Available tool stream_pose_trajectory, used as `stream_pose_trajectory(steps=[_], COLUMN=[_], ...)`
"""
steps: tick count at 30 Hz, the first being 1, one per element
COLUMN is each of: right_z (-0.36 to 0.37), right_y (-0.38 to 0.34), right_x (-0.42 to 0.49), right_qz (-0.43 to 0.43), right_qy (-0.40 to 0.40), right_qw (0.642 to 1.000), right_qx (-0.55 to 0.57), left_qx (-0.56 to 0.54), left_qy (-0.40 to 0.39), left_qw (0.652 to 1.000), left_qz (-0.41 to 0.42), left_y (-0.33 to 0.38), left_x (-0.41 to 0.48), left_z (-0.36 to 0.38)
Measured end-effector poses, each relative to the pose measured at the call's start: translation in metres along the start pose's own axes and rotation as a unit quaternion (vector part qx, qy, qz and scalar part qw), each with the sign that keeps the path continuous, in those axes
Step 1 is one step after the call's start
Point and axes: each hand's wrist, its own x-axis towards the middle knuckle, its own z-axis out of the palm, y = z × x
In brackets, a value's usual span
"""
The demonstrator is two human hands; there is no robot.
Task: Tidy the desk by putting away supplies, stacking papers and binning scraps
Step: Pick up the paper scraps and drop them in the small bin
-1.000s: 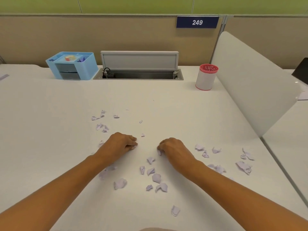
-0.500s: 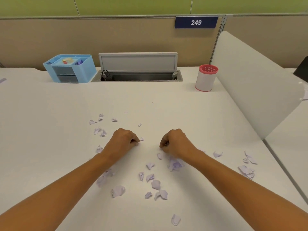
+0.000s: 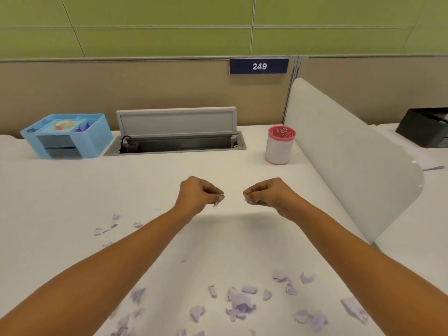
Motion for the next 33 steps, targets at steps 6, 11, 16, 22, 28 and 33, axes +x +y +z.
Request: stream_pose_trajectory(steps=[6,11,16,22,28,33], right_z=[-0.06,-0.102,-0.11,-0.109,-0.119,-0.126], right_y=[-0.052,-0.088,-0.091,-0.082,-0.069,-0.061], right_x=[0.053,0.11,0.148,0.167,0.169,0.156], right_qz=[-0.058,-0.079,-0.075,-0.059,-0.119,-0.152], right_qy=[0.122,0.258,0.308,0.29,0.337,0.373], right_qw=[0.99,0.961,0.939,0.938,0.928,0.914], right_qx=[0.048,-0.059,-0.137,-0.179,-0.103,-0.034], left_qx=[0.002,0.015,0.014,-0.011,-0.038,-0.004], left_qy=[-0.006,-0.022,-0.029,-0.012,0.002,-0.016], left_qw=[1.0,0.998,0.998,0.998,0.998,0.999], left_qz=[0.026,0.053,0.06,0.056,0.058,0.045], left_y=[0.037,0.055,0.067,0.083,0.115,0.137], left_x=[0.072,0.117,0.15,0.183,0.211,0.229], left_z=[0.022,0.044,0.058,0.072,0.091,0.111])
